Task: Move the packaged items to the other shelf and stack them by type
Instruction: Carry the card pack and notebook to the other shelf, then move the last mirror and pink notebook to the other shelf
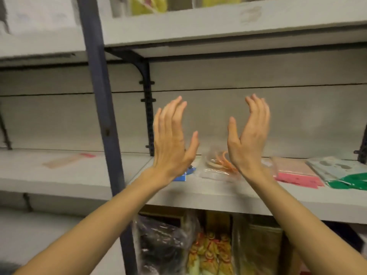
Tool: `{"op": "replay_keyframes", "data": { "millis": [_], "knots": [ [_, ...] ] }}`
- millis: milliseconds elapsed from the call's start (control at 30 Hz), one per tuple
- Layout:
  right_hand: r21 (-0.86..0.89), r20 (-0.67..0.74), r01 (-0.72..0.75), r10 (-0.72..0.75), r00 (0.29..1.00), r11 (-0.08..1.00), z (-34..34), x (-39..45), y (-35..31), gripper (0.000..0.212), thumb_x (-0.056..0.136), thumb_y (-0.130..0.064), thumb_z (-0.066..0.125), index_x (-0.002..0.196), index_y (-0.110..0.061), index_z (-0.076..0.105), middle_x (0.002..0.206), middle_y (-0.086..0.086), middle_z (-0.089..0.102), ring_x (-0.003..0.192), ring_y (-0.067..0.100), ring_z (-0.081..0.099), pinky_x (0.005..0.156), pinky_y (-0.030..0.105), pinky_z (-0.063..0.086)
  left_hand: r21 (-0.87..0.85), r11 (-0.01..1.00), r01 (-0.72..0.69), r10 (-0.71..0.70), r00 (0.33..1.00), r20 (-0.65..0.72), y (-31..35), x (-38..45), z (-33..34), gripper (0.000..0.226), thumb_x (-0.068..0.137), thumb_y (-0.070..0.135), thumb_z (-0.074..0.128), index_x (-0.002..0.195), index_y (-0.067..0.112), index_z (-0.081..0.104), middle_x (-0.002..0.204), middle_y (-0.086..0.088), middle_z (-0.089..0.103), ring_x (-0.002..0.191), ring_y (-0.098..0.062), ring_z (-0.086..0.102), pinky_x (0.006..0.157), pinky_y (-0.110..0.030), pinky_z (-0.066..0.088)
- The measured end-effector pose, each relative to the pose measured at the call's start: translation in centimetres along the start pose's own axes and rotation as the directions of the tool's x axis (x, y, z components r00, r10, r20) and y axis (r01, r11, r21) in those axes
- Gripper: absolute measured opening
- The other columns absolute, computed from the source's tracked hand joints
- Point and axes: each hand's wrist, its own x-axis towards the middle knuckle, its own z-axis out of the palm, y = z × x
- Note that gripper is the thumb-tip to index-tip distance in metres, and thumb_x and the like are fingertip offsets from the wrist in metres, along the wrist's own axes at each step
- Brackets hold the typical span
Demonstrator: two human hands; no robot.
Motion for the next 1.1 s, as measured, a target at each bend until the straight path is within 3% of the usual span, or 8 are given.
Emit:
{"op": "replay_keyframes", "data": {
  "millis": [133, 267, 400, 567, 633, 767, 933, 1100],
  "knots": [
    [0.098, 0.009, 0.098, -0.100, 0.995, 0.990, 4.4, -1.4, -8.3, 0.057, 0.096, -0.021, 0.056, 0.148, -0.004, 0.041, 0.159, 0.013, 0.034, 0.151, 0.028, 0.022, 0.123, 0.043, 0.019, 0.090, 0.993, -0.078, 0.087, 0.992, -0.095, -5.6, -0.3, -8.9, 0.067, 0.089, 0.021, 0.063, 0.146, 0.001, 0.033, 0.155, -0.023, 0.035, 0.146, -0.033, 0.034, 0.118, -0.061, 0.023],
    [0.068, 0.124, 0.303, -0.309, 0.943, 0.951, 9.3, -3.9, -15.3, 0.063, 0.096, -0.025, 0.056, 0.151, -0.001, 0.037, 0.161, 0.019, 0.029, 0.152, 0.034, 0.019, 0.122, 0.052, 0.021, 0.223, 0.974, -0.026, 0.047, 0.995, -0.087, -11.5, -1.3, -16.5, 0.064, 0.091, 0.021, 0.060, 0.145, -0.002, 0.037, 0.155, -0.022, 0.036, 0.145, -0.033, 0.035, 0.113, -0.061, 0.030],
    [0.170, 0.214, 0.430, -0.459, 0.862, 0.887, 14.8, -7.8, -21.4, 0.066, 0.094, -0.024, 0.059, 0.151, 0.001, 0.037, 0.161, 0.020, 0.028, 0.152, 0.036, 0.018, 0.124, 0.050, 0.019, 0.430, 0.898, 0.095, -0.113, 0.993, 0.017, -17.7, -3.6, -22.9, 0.065, 0.095, 0.026, 0.058, 0.150, 0.001, 0.036, 0.159, -0.016, 0.032, 0.146, -0.030, 0.034, 0.116, -0.055, 0.028],
    [0.276, 0.443, 0.465, -0.541, 0.715, 0.841, 22.9, -13.0, -25.3, 0.061, 0.094, -0.028, 0.055, 0.148, -0.003, 0.042, 0.158, 0.017, 0.035, 0.152, 0.033, 0.022, 0.124, 0.043, 0.022, 0.667, 0.743, 0.052, -0.255, 0.944, 0.210, -24.9, -6.6, -29.1, 0.062, 0.098, 0.035, 0.054, 0.151, 0.008, 0.035, 0.160, -0.014, 0.029, 0.145, -0.030, 0.032, 0.119, -0.047, 0.028],
    [0.278, 0.604, 0.449, -0.518, 0.605, 0.849, 26.6, -15.3, -26.0, 0.060, 0.096, -0.033, 0.053, 0.148, -0.004, 0.043, 0.156, 0.016, 0.038, 0.151, 0.034, 0.023, 0.120, 0.048, 0.028, 0.710, 0.704, 0.028, -0.307, 0.913, 0.269, -27.4, -7.8, -30.9, 0.061, 0.098, 0.035, 0.054, 0.149, 0.008, 0.037, 0.159, -0.016, 0.030, 0.145, -0.032, 0.032, 0.120, -0.047, 0.026],
    [0.251, 0.835, 0.367, -0.392, 0.386, 0.896, 33.3, -18.1, -27.1, 0.062, 0.101, -0.046, 0.044, 0.150, -0.009, 0.037, 0.157, 0.013, 0.035, 0.150, 0.033, 0.020, 0.120, 0.044, 0.023, 0.779, 0.627, -0.003, -0.477, 0.789, 0.387, -33.0, -10.8, -32.9, 0.061, 0.100, 0.042, 0.047, 0.150, 0.009, 0.035, 0.160, -0.019, 0.031, 0.146, -0.034, 0.032, 0.121, -0.048, 0.024],
    [0.140, 0.959, 0.340, -0.213, 0.187, 0.930, 41.2, -18.5, -28.3, 0.065, 0.100, -0.057, 0.038, 0.148, -0.013, 0.041, 0.152, 0.012, 0.040, 0.141, 0.031, 0.032, 0.112, 0.042, 0.030, 0.810, 0.586, -0.017, -0.632, 0.616, 0.470, -40.8, -12.7, -33.7, 0.062, 0.102, 0.050, 0.040, 0.152, 0.014, 0.032, 0.164, -0.017, 0.024, 0.148, -0.033, 0.030, 0.122, -0.047, 0.022],
    [0.042, 0.997, 0.244, -0.057, 0.054, 0.969, 49.1, -18.0, -29.3, 0.067, 0.099, -0.060, 0.039, 0.145, -0.011, 0.046, 0.149, 0.013, 0.046, 0.134, 0.032, 0.045, 0.106, 0.040, 0.039, 0.857, 0.515, -0.005, -0.761, 0.459, 0.459, -49.0, -12.1, -33.2, 0.063, 0.103, 0.055, 0.034, 0.152, 0.016, 0.029, 0.164, -0.016, 0.022, 0.141, -0.033, 0.039, 0.116, -0.048, 0.033]
  ]
}}
